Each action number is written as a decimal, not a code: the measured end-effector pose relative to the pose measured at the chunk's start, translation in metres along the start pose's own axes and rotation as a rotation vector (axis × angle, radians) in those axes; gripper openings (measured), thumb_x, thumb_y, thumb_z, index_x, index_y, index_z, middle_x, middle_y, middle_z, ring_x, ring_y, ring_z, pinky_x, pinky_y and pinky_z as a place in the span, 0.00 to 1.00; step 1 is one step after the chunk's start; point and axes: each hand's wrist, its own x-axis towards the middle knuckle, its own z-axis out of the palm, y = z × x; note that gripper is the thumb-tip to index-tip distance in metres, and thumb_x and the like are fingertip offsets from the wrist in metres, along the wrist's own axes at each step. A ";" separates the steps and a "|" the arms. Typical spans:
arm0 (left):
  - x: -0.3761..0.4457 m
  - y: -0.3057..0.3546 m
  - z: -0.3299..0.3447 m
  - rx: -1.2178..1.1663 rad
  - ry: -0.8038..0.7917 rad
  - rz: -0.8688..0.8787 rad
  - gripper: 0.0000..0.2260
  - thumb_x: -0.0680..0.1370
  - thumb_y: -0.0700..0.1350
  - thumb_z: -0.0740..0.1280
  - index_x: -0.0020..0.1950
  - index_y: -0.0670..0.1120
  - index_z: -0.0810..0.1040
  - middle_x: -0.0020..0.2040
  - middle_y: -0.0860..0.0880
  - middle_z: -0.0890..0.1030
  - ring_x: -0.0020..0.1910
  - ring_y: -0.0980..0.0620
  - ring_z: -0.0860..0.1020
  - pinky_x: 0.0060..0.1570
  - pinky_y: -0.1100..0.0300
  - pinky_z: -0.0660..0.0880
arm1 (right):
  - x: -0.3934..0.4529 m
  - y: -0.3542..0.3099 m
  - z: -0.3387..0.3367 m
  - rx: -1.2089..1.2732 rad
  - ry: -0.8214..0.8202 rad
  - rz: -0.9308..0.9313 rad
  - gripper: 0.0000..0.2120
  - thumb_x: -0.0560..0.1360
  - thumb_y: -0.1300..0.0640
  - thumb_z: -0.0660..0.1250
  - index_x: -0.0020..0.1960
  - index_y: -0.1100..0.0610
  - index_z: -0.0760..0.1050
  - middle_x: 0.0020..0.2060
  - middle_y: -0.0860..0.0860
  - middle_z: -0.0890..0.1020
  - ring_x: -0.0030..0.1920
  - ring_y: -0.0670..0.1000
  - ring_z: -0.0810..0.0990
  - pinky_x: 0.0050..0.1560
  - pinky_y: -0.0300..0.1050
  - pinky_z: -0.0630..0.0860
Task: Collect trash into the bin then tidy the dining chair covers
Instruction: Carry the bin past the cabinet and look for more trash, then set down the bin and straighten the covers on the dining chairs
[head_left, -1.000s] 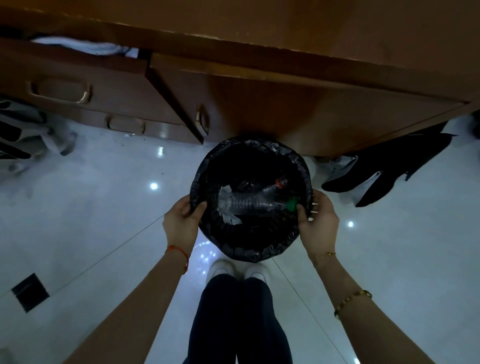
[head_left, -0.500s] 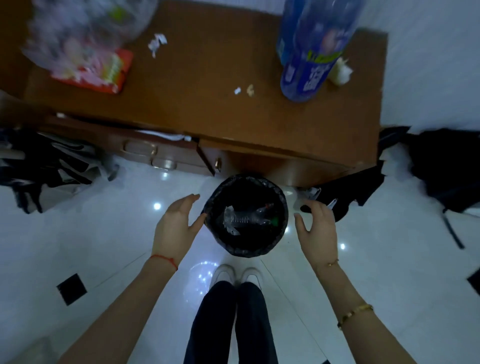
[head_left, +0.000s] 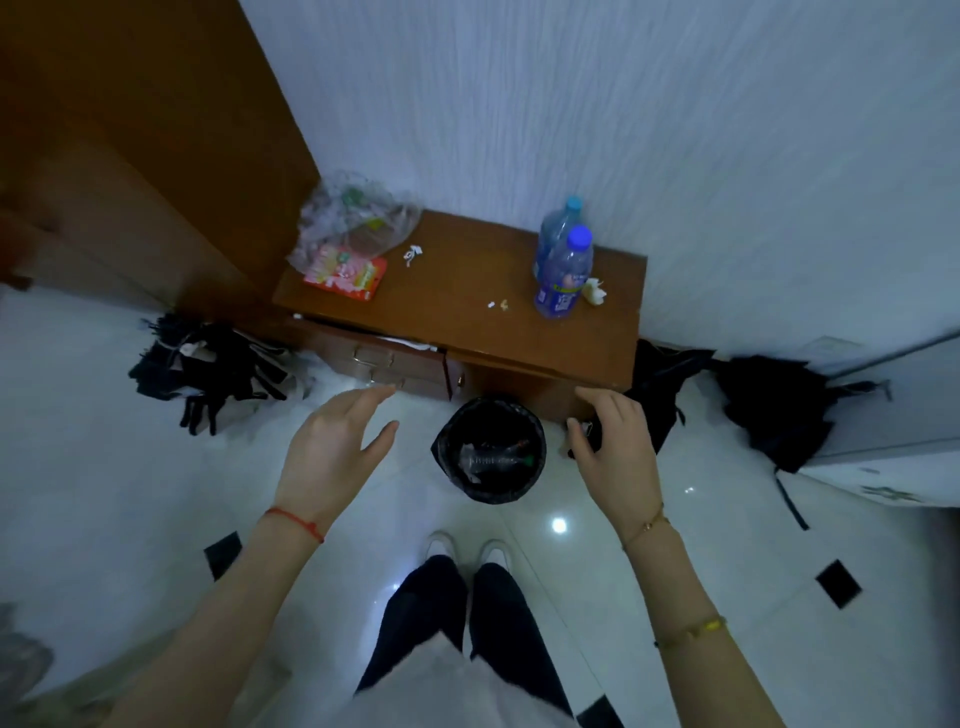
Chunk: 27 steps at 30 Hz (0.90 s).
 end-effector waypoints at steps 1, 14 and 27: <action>-0.007 0.002 -0.017 0.021 0.018 0.002 0.18 0.73 0.42 0.74 0.62 0.44 0.79 0.53 0.43 0.83 0.48 0.44 0.82 0.43 0.55 0.78 | -0.003 -0.012 -0.011 0.001 -0.003 -0.017 0.14 0.75 0.61 0.69 0.60 0.59 0.75 0.52 0.54 0.79 0.55 0.51 0.72 0.59 0.46 0.71; -0.126 -0.005 -0.106 0.016 0.235 -0.238 0.16 0.76 0.49 0.68 0.62 0.45 0.79 0.54 0.45 0.82 0.50 0.45 0.81 0.50 0.51 0.79 | -0.016 -0.109 -0.034 0.027 -0.220 -0.256 0.14 0.76 0.58 0.67 0.61 0.58 0.75 0.55 0.52 0.79 0.58 0.50 0.72 0.62 0.45 0.70; -0.261 0.078 -0.119 0.161 0.547 -0.860 0.13 0.72 0.42 0.74 0.56 0.45 0.81 0.47 0.46 0.84 0.42 0.45 0.82 0.40 0.57 0.77 | 0.011 -0.190 -0.017 0.069 -0.617 -0.800 0.15 0.77 0.56 0.65 0.64 0.55 0.73 0.58 0.50 0.77 0.59 0.48 0.70 0.63 0.44 0.69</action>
